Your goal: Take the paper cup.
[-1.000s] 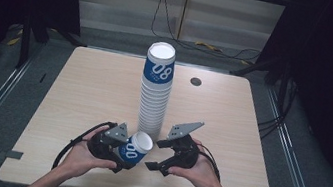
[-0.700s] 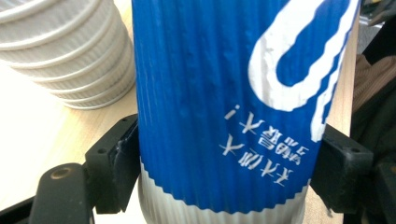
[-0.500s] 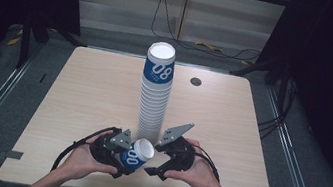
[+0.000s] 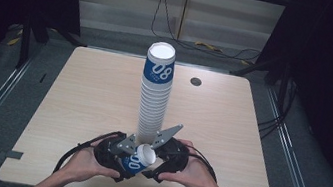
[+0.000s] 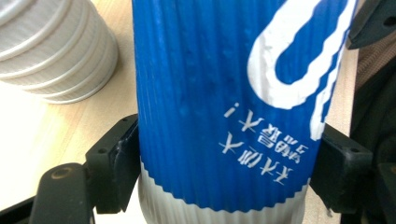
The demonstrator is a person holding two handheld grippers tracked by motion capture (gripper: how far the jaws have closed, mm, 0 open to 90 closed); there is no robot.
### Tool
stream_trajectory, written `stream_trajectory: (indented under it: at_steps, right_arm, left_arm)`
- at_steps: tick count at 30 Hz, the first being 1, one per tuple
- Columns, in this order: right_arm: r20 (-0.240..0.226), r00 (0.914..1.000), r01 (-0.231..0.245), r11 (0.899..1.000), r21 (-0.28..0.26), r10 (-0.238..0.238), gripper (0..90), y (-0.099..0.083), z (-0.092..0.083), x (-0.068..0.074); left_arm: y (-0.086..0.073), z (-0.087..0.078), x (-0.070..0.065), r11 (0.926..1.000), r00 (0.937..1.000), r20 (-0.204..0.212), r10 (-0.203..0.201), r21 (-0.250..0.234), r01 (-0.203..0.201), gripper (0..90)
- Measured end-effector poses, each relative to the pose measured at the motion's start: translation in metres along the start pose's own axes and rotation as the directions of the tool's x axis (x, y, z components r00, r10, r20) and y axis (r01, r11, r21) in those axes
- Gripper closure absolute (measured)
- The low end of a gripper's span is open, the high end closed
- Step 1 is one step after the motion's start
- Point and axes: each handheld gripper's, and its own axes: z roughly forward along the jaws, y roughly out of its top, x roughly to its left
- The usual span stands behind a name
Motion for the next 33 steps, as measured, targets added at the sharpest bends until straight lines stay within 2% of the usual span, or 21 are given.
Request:
stream_trajectory:
  at_steps: [4, 5, 9, 10, 13, 15, 16, 18, 19, 23, 26, 28, 33]
  right_arm:
    - [-0.009, 0.9999, 0.005, 1.000, 0.008, -0.005, 21.4, 0.001, 0.000, 0.001]
    - [-0.012, 0.9999, 0.005, 1.000, 0.011, -0.005, 21.2, 0.001, 0.000, 0.001]
    - [-0.015, 0.9997, 0.020, 1.000, 0.011, -0.020, 22.7, 0.003, -0.001, 0.004]
    - [-0.028, 0.9989, 0.039, 0.999, 0.017, -0.038, 22.1, 0.005, 0.000, 0.006]
    - [-0.034, 0.9986, 0.042, 0.999, 0.023, -0.041, 21.0, 0.006, 0.001, 0.007]
    - [-0.047, 0.9976, 0.051, 0.999, 0.017, -0.051, 21.0, 0.006, 0.002, 0.007]
    - [-0.065, 0.9966, 0.051, 0.999, 0.014, -0.050, 26.6, 0.006, 0.002, 0.007]
    - [-0.073, 0.9957, 0.058, 0.998, 0.010, -0.057, 27.0, 0.006, 0.003, 0.008]
    - [-0.074, 0.9954, 0.061, 0.998, 0.009, -0.060, 27.7, 0.006, 0.002, 0.008]
    - [-0.078, 0.9949, 0.065, 0.998, -0.001, -0.064, 29.5, 0.004, 0.000, 0.007]
    - [-0.076, 0.9952, 0.062, 0.998, -0.009, -0.063, 29.8, 0.004, -0.001, 0.008]
    - [-0.075, 0.9951, 0.063, 0.998, -0.017, -0.064, 30.0, 0.003, -0.003, 0.006]
    - [-0.079, 0.9955, 0.051, 0.998, -0.025, -0.053, 29.9, 0.002, -0.004, 0.005]
  left_arm:
    - [0.002, 0.001, -0.003, 0.9996, 0.9998, 0.010, 0.019, 0.021, -0.020, 21.1]
    - [0.003, 0.002, -0.004, 0.9992, 0.9993, 0.008, 0.035, 0.020, -0.036, 21.1]
    - [0.004, 0.003, -0.008, 0.9985, 0.9982, 0.030, 0.051, 0.017, -0.052, 21.1]
    - [0.005, 0.003, -0.010, 0.9973, 0.9968, 0.040, 0.069, 0.020, -0.070, 21.1]
    - [0.006, 0.003, -0.011, 0.9960, 0.9954, 0.042, 0.086, 0.022, -0.087, 21.1]
    - [0.006, 0.004, -0.013, 0.9964, 0.9955, 0.047, 0.082, 0.019, -0.083, 21.1]
    - [0.006, 0.003, -0.013, 0.9962, 0.9952, 0.046, 0.086, 0.011, -0.086, 21.1]
    - [0.005, 0.003, -0.013, 0.9956, 0.9946, 0.047, 0.092, 0.013, -0.093, 21.0]
    - [0.005, 0.003, -0.012, 0.9939, 0.9929, 0.049, 0.108, 0.018, -0.109, 21.0]
    - [0.004, 0.002, -0.013, 0.9936, 0.9929, 0.037, 0.113, 0.004, -0.113, 20.9]
    - [0.003, 0.001, -0.012, 0.9911, 0.9906, 0.033, 0.132, -0.014, -0.132, 20.4]
    - [0.001, 0.002, -0.012, 0.9915, 0.9922, 0.024, 0.122, -0.048, -0.121, 19.6]
    - [-0.001, 0.000, -0.010, 0.9918, 0.9933, 0.025, 0.113, -0.062, -0.111, 18.9]
